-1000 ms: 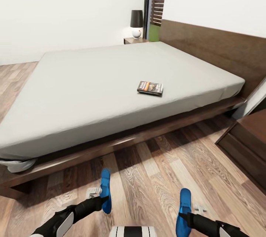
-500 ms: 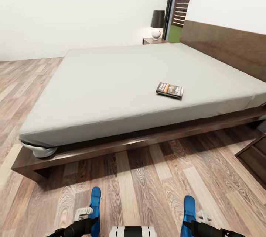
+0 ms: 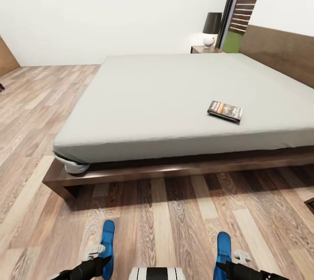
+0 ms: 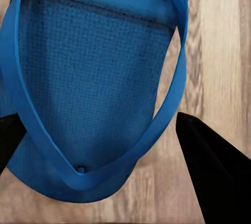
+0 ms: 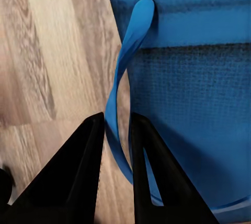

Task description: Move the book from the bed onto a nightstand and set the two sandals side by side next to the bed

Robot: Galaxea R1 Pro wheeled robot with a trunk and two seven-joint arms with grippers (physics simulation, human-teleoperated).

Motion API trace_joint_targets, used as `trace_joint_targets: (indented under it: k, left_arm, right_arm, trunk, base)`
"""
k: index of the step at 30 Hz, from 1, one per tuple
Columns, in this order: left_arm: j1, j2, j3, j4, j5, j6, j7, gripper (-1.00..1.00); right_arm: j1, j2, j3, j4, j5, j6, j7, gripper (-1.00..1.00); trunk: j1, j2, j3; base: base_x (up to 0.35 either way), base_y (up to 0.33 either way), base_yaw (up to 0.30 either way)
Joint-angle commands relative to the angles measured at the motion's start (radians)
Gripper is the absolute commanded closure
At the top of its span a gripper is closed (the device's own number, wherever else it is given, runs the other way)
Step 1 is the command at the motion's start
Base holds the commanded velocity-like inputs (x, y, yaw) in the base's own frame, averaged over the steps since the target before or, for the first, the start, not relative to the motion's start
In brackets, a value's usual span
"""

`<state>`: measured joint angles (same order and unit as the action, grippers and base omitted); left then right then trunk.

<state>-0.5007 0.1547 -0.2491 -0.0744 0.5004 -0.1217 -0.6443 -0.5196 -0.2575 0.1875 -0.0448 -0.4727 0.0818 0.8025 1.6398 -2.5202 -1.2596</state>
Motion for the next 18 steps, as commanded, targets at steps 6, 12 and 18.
trace_joint_targets:
  k: [6, 12, 18]
  left_arm:
    - [-0.001, 0.000, -0.010, 0.002, 0.005, -0.026, -0.003, 1.00]
    - [-0.001, 0.000, -0.010, 0.002, 0.006, -0.027, -0.003, 1.00]
    - [-0.001, -0.001, -0.010, 0.002, 0.006, -0.027, -0.003, 1.00]
  right_arm:
    - [0.000, -0.001, 0.006, -0.001, -0.012, 0.010, 0.006, 1.00]
    - [0.001, -0.001, 0.006, -0.001, -0.012, 0.010, 0.006, 1.00]
    - [0.001, -0.001, 0.006, -0.001, -0.012, 0.010, 0.006, 1.00]
  trunk:
    - [0.000, 0.000, -0.001]
    - [0.000, 0.000, -0.001]
    - [0.000, 0.000, -0.001]
  base:
    - [0.000, 0.000, 0.292]
    - [0.000, 0.000, 0.221]
    - [0.000, 0.000, 0.025]
